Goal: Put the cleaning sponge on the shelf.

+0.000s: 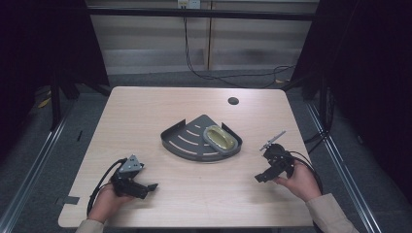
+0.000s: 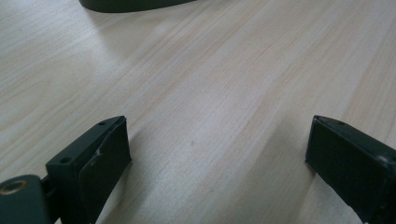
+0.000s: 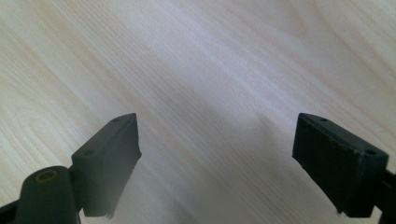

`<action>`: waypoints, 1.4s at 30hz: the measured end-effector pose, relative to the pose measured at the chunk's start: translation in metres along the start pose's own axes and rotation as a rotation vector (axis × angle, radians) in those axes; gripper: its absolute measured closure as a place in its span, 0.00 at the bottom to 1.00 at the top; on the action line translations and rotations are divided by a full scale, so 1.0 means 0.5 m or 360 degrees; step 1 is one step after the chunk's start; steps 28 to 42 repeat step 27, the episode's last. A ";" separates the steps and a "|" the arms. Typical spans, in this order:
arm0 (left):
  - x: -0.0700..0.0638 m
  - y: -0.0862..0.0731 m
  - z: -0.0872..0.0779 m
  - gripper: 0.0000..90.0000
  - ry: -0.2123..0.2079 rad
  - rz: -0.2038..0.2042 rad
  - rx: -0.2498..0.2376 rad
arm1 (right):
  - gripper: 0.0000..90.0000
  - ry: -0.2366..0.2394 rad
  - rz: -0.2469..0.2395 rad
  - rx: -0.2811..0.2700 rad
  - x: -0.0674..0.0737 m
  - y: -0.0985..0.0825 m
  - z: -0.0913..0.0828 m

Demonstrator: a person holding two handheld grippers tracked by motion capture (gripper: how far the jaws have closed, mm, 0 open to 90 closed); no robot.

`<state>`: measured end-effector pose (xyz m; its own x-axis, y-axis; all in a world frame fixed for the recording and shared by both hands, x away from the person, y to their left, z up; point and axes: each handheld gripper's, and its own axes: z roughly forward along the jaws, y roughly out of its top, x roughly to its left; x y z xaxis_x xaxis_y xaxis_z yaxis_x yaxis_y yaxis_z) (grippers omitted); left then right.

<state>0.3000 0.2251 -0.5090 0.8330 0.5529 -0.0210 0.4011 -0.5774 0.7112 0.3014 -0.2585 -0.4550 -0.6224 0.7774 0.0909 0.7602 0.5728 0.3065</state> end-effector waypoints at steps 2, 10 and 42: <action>0.000 0.000 0.000 0.07 0.0000 -0.0001 0.0000 | 0.16 -0.0015 0.0009 -0.0011 -0.001 -0.008 0.004; 0.000 -0.001 -0.001 0.06 0.0005 -0.0003 0.0001 | 0.16 -0.0031 0.0028 -0.0071 -0.013 -0.035 0.034; 0.000 -0.001 -0.001 0.07 0.0008 0.0001 0.0002 | 0.13 -0.0109 0.0022 -0.0244 -0.011 -0.065 0.047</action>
